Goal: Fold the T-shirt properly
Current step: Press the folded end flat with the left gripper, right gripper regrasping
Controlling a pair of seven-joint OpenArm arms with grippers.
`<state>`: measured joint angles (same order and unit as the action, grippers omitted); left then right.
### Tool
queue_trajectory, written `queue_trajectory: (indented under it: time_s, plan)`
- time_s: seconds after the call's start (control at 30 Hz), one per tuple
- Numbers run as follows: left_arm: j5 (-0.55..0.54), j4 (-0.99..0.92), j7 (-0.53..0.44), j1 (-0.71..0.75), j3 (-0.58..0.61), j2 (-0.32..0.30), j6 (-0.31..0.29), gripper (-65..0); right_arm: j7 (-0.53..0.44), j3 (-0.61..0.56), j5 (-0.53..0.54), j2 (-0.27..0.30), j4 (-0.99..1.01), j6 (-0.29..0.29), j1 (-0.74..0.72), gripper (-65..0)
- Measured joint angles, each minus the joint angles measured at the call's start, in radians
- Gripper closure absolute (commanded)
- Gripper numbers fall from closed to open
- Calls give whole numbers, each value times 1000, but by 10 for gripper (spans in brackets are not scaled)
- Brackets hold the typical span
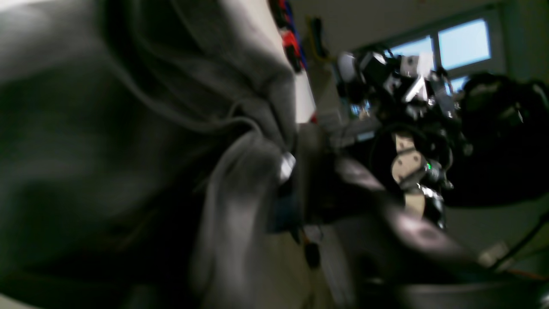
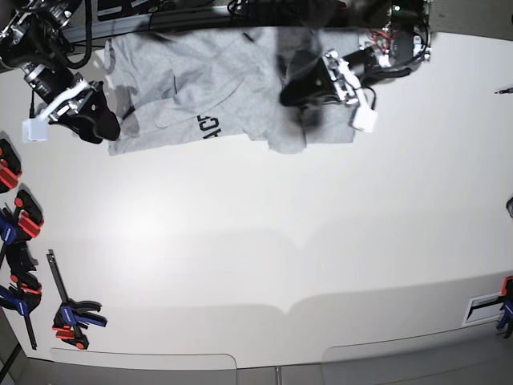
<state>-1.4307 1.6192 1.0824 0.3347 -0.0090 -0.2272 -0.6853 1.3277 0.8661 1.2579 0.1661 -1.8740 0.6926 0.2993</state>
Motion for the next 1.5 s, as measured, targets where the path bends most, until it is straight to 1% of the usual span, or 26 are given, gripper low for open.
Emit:
queue_trajectory:
  time_s: [0.07,0.13,0.2,0.27,0.33,0.43,0.5,0.6,0.63,0.67,0.73,0.77,0.83,0.87,1.0,1.1,1.27,1.43,1.5]
  plan:
    - [47,0,-13,0,74,0,0,-263,0,0,0,0,0,0,0,-286]
    - [113,0,-70,1,140,3,0,-263,0,0,0,0,0,0,0,-286]
    - [181,0,-113,-3,178,8,-2,-263,0,0,0,0,0,0,0,-286]
    - [217,0,-112,-17,193,23,0,-263,0,0,0,0,0,0,0,-286]
    - [209,0,-115,-29,193,36,0,-263,0,0,0,-3,0,0,0,-286]
    - [209,13,-114,-42,190,32,0,-263,0,0,0,-5,0,0,0,-286]
    - [211,50,-80,-42,170,29,0,-262,0,0,0,-5,0,0,0,-286]
    - [262,117,-80,-42,123,30,-1,-262,0,0,-1,-5,0,0,0,-286]
    - [277,140,-81,-42,102,30,-1,-262,-3,0,-15,-5,0,0,0,-286]
    - [287,158,-81,-42,84,28,-1,-262,-22,0,-64,-5,0,0,0,-287]
    - [314,185,-83,-42,59,17,-1,-262,-74,0,-187,-2,0,0,5,-313]
    - [330,187,-90,-44,48,4,-4,-262,-98,0,-209,-2,0,0,17,-345]
    - [354,187,-94,-44,32,-29,-3,-262,-124,-2,-220,3,0,0,45,-406]
    - [361,187,-91,-44,28,-45,-3,-262,-130,-3,-236,6,0,0,57,-422]
    - [362,187,-92,-44,30,-82,-3,-262,-135,-5,-250,9,19,0,85,-426]
    - [362,187,-91,-44,29,-86,-3,-262,-166,-7,-278,9,99,0,80,-426]
    - [362,187,-92,-44,29,-85,-3,-263,-164,-23,-279,18,279,0,64,-426]
    - [362,187,-95,-44,29,-86,-3,-262,-172,-50,-254,48,443,0,5,-426]
    - [363,187,-95,-44,29,-86,-3,-262,-148,-61,-234,64,483,1,-21,-426]
